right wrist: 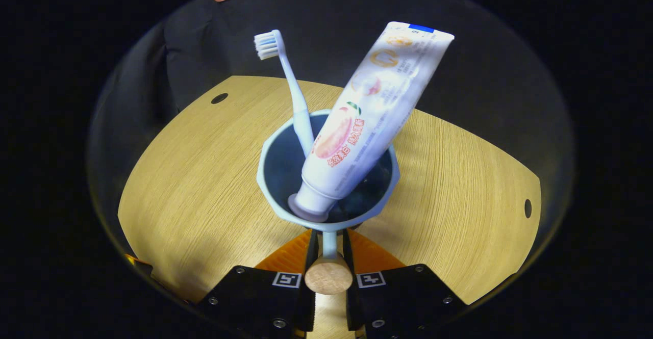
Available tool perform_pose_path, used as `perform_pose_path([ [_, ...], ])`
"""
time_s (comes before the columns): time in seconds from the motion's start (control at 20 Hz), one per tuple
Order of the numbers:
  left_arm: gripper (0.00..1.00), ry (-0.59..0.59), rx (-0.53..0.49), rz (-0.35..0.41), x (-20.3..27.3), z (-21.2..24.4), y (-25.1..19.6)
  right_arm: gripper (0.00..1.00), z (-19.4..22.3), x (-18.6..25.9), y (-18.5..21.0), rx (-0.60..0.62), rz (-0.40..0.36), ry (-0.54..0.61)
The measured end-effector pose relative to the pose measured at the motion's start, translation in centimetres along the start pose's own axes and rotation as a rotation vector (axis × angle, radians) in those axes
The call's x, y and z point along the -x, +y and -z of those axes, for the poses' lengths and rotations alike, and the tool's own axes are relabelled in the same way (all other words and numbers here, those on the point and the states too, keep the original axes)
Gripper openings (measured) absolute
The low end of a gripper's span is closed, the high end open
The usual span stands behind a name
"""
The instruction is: Put the toothbrush and toothpaste on the desktop into the cup, then pick up the cup and place it on the coaster on the desktop.
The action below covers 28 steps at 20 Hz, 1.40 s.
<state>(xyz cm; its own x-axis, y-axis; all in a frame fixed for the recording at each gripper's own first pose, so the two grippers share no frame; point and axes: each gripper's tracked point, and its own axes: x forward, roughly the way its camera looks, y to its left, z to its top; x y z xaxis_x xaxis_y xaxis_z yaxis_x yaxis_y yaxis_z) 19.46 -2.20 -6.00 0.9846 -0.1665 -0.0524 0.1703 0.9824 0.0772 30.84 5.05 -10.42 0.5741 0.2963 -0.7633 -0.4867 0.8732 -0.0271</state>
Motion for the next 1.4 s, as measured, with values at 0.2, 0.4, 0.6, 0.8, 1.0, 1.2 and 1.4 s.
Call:
perform_pose_path([
  [0.2,0.96,0.012,0.012,0.015,0.1,0.3,-0.6,0.25,-0.1,0.1,-0.2,0.018,0.015,0.023],
  [0.4,0.96,0.007,0.009,0.008,0.1,0.2,-0.4,0.27,-0.1,0.4,-0.1,-0.008,0.014,0.023],
  [0.6,0.96,0.011,0.016,0.011,0.0,0.5,-0.5,0.30,-0.2,0.8,0.0,-0.025,0.001,-0.010],
  [0.8,0.96,0.014,0.005,-0.011,-0.2,0.7,0.2,0.42,-0.2,2.0,0.3,-0.066,-0.009,-0.055],
  [1.0,0.96,0.006,0.006,-0.025,-0.6,0.5,0.6,0.83,-0.7,4.8,1.2,-0.065,-0.026,-0.166],
  [1.2,0.96,-0.010,0.030,-0.024,-0.4,0.0,0.4,0.97,-1.2,8.4,1.1,-0.124,-0.030,-0.299],
  [1.4,0.96,-0.044,-0.005,-0.087,0.3,-2.0,1.3,0.98,-0.9,13.2,-1.5,-0.168,0.012,-0.457],
])
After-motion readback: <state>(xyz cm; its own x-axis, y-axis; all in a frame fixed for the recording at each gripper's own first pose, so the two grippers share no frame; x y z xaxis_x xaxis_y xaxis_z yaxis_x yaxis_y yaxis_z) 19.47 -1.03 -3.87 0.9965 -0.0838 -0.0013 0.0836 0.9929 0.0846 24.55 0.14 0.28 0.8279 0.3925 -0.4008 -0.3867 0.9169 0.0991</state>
